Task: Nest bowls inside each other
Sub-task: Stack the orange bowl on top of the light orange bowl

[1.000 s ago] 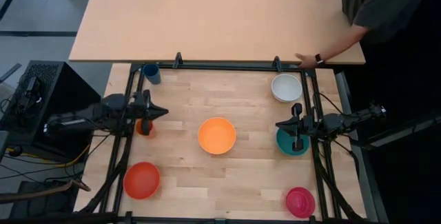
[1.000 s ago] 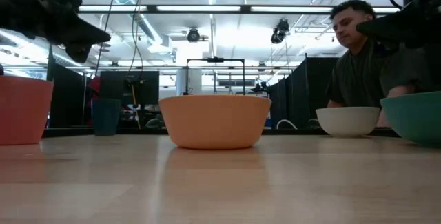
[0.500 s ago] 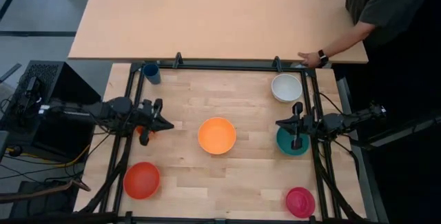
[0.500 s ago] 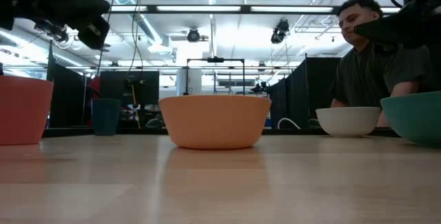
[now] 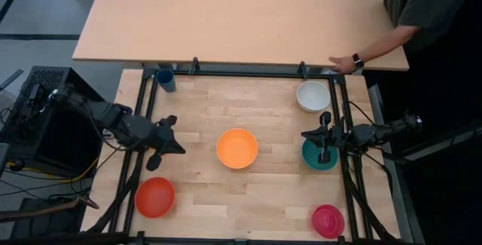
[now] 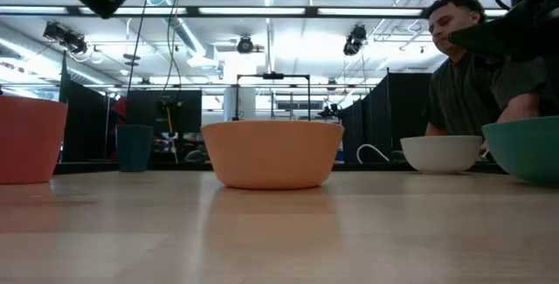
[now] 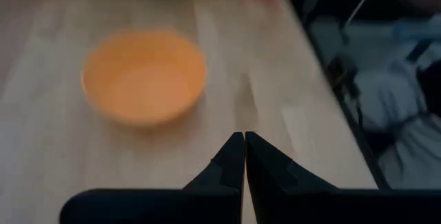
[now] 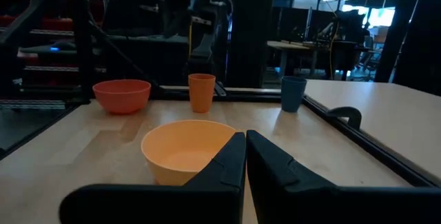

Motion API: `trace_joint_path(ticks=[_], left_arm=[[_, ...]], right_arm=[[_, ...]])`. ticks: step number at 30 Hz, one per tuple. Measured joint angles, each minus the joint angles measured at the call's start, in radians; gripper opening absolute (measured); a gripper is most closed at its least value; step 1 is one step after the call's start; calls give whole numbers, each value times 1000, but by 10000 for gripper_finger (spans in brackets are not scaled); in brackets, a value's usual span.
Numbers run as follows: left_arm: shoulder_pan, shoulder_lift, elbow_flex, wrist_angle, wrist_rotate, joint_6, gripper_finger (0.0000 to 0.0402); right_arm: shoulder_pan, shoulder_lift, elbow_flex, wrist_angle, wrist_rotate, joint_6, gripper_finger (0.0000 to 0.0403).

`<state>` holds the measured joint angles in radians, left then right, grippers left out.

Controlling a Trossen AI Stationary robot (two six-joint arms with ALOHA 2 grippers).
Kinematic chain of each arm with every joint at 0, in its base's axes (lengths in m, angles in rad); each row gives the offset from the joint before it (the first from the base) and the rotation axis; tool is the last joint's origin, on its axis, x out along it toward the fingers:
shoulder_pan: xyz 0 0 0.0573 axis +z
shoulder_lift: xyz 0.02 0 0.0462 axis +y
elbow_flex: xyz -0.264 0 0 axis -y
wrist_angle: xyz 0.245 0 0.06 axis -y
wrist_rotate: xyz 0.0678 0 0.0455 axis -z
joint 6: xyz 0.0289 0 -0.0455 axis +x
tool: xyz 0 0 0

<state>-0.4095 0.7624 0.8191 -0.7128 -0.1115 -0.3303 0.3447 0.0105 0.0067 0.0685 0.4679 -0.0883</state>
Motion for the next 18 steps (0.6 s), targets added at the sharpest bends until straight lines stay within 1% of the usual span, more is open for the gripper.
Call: trace_joint_path(ticks=[3, 7, 18], left_arm=[[-23, 78, 60, -173, -12, -106, 0], [-34, 153, 65, -316, 7, -245, 0], [-123, 266, 61, -322, 206, -427, 82]], right_arm=[[0, 0, 0, 0, 0, 2, 0], [0, 0, 0, 0, 0, 2, 0], [0, 0, 0, 0, 1, 3, 0]])
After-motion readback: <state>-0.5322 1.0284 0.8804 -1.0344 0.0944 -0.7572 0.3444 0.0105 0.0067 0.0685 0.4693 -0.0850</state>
